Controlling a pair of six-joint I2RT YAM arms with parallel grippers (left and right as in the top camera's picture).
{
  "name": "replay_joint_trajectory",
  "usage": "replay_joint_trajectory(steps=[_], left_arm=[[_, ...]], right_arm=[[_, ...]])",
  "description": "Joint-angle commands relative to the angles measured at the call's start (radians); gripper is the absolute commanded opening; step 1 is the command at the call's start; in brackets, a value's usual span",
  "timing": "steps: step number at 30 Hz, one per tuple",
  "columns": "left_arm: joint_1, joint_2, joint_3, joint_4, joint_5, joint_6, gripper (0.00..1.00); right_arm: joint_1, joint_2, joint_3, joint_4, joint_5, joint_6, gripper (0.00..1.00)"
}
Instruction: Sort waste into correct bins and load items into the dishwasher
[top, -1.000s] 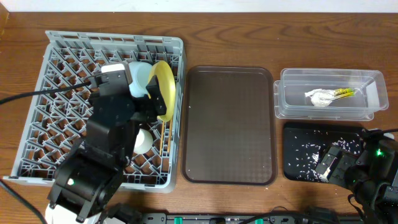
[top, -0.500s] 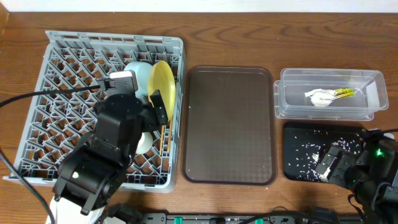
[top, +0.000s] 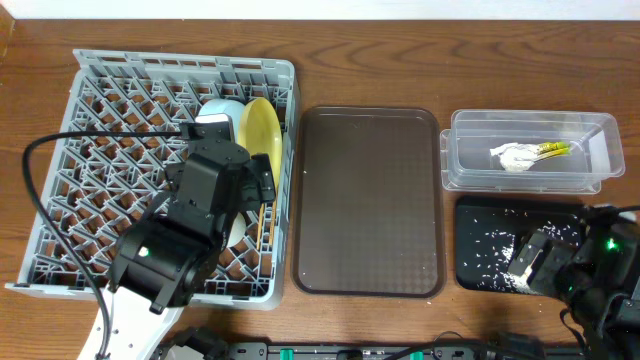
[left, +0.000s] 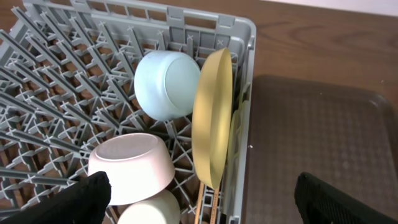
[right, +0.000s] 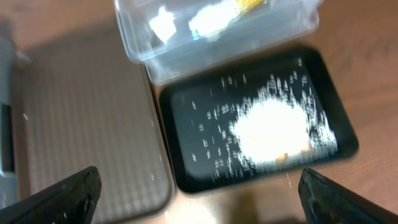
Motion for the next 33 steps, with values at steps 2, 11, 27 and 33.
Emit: replay_joint_trajectory(steps=[2, 11, 27, 33], left_arm=[[0.004, 0.028, 0.018, -0.003, -0.003, -0.002, 0.95], [0.004, 0.06, 0.018, -0.003, -0.003, -0.002, 0.96], [0.004, 0.064, 0.018, -0.003, -0.003, -0.002, 0.96], [0.004, 0.064, 0.018, -0.003, -0.003, -0.002, 0.96]], right_arm=[[0.005, 0.0, 0.003, 0.197, -0.02, 0.006, 0.99], [0.107, -0.132, -0.058, 0.876, -0.169, -0.243, 0.99], [0.141, -0.558, -0.54, 1.288, -0.258, -0.456, 0.99], [0.141, -0.669, -0.719, 1.289, -0.262, -0.455, 0.99]])
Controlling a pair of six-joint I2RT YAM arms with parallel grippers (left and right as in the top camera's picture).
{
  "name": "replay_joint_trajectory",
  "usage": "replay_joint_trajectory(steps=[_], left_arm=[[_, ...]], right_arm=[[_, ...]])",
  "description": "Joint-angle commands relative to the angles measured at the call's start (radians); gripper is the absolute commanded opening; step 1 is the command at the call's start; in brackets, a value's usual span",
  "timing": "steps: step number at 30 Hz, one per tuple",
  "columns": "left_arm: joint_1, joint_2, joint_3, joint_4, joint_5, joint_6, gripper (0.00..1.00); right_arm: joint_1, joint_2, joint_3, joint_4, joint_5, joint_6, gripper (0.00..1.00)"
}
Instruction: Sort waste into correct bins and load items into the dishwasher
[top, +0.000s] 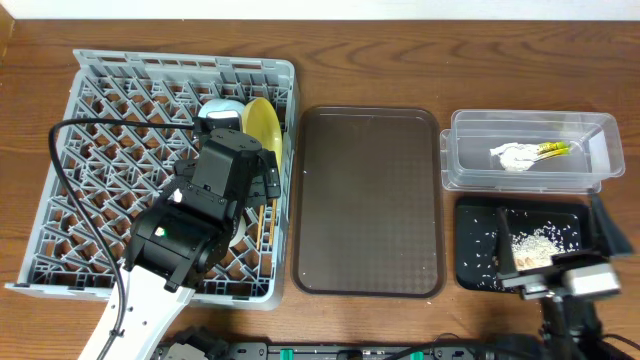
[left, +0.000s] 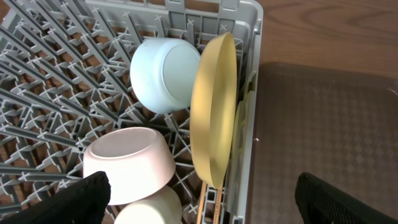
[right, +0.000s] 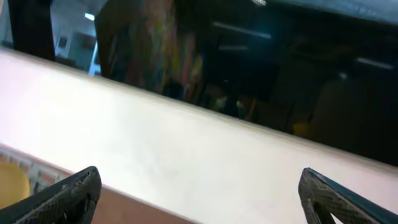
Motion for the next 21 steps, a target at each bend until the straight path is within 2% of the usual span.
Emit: replay_joint_trajectory(steps=[1, 10, 18, 21], left_arm=[[0.004, 0.002, 0.018, -0.003, -0.003, -0.002, 0.96], [0.004, 0.002, 0.018, -0.003, -0.003, -0.002, 0.96], [0.004, 0.002, 0.018, -0.003, -0.003, -0.002, 0.96], [0.004, 0.002, 0.018, -0.003, -0.003, -0.002, 0.96]], right_arm=[[0.014, -0.054, -0.08, 0.002, -0.009, -0.018, 0.99], [0.025, -0.059, -0.282, 0.14, -0.006, 0.0, 0.99], [0.071, -0.059, -0.425, 0.27, 0.068, 0.116, 0.99], [0.071, -0.059, -0.458, 0.297, 0.07, 0.118, 0.99]])
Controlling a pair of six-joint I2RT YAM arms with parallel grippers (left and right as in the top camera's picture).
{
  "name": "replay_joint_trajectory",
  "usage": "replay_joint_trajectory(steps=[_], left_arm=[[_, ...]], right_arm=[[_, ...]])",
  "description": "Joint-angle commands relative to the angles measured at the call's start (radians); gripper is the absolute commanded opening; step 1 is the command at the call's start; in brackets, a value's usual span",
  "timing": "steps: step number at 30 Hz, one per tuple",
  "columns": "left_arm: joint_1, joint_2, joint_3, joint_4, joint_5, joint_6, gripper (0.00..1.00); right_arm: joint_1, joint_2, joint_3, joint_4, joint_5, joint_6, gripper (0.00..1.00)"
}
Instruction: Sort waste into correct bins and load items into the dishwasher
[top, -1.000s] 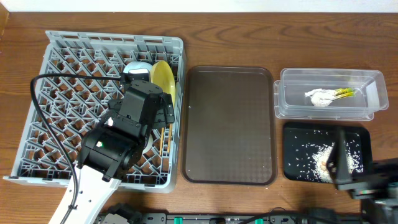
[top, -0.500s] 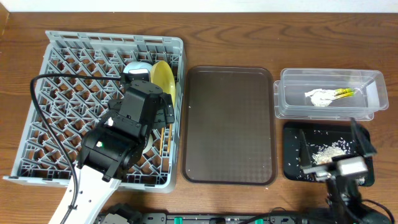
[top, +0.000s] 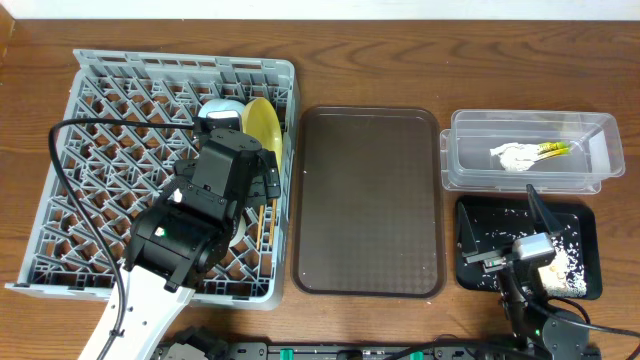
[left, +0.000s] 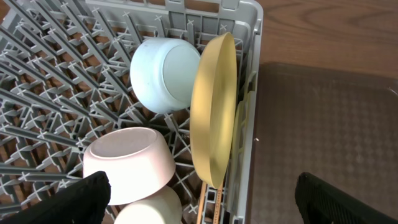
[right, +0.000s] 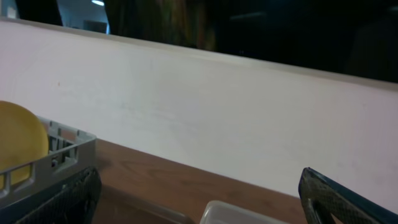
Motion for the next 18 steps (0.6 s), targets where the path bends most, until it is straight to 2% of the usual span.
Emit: replay_joint_trajectory(steps=[1, 8, 15, 18], left_arm=[[0.004, 0.002, 0.018, -0.003, -0.003, -0.002, 0.96], [0.004, 0.002, 0.018, -0.003, -0.003, -0.002, 0.96], [0.004, 0.002, 0.018, -0.003, -0.003, -0.002, 0.96], [0.004, 0.002, 0.018, -0.003, -0.003, -0.002, 0.96]], right_arm=[[0.008, -0.007, -0.038, 0.02, 0.028, 0.041, 0.99], [0.007, -0.007, -0.037, -0.037, 0.092, 0.041, 0.99], [-0.003, -0.007, -0.037, -0.306, 0.113, 0.041, 0.99], [-0.004, -0.007, -0.037, -0.308, 0.133, 0.036, 0.99]])
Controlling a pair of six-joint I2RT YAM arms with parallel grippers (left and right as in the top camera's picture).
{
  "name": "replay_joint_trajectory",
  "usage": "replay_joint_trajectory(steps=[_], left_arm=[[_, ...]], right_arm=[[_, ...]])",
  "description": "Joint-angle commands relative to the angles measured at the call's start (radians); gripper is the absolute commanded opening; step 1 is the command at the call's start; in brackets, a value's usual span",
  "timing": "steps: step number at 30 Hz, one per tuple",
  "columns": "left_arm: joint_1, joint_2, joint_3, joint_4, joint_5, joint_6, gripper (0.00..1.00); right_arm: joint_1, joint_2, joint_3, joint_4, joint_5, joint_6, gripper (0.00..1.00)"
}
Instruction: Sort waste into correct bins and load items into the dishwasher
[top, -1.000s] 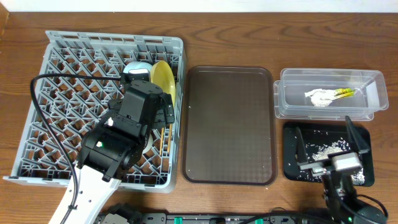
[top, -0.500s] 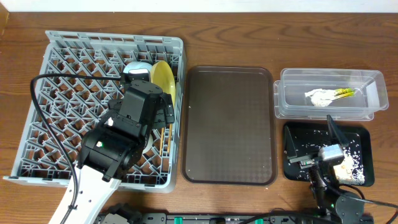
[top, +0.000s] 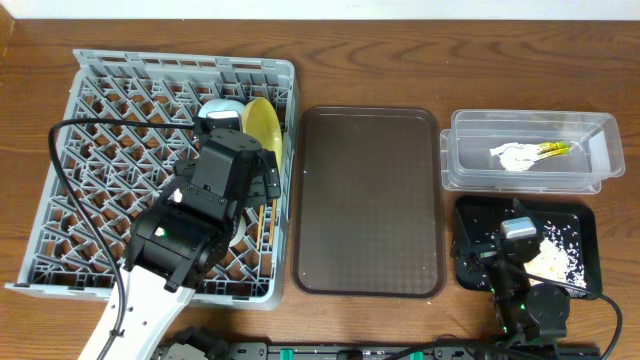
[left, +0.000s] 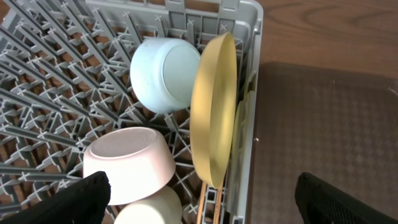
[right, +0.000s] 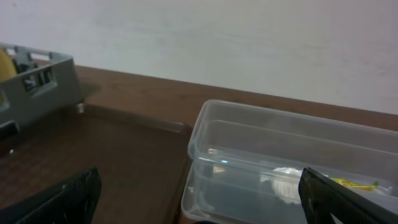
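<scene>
The grey dish rack (top: 60, 150) holds a light blue bowl (left: 165, 74), an upright yellow plate (left: 214, 112), a pink bowl (left: 127, 165), a cream bowl (left: 149, 208) and chopsticks (left: 208, 202). My left gripper (left: 199, 211) hovers open above them, with nothing between its fingers. A clear bin (right: 292, 155) contains white paper and a yellow scrap (top: 530, 153). The black bin (top: 470, 215) has white crumbs (top: 555, 255) in it. My right gripper (right: 202, 211) is open and empty, low over the black bin, facing the clear bin.
A brown tray (top: 368, 200) with nothing on it lies between the rack and the bins. The right arm (top: 520, 270) is folded low at the table's front edge. The left arm's cable (top: 60, 160) loops over the rack.
The right wrist camera has tipped down from the back wall to the clear bin and tray, and the right arm sits lower by the black bin. The left arm has not moved.
At first my right gripper looked down into the black bin at the white crumbs, while the left hung open over the rack's dishes. Then the right wrist faced up at the wall and the left had shifted slightly back. Now the right arm is folded low, both grippers empty.
</scene>
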Motion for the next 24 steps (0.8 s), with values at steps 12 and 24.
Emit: replay_joint_trajectory(steps=[12, 24], left_arm=[[0.004, 0.002, 0.018, -0.004, -0.003, -0.002, 0.96], [0.004, 0.002, 0.018, -0.004, -0.003, -0.002, 0.96]], right_arm=[[-0.025, -0.008, -0.002, -0.011, 0.13, 0.023, 0.99], [-0.051, -0.008, -0.002, -0.011, 0.13, 0.023, 0.99]])
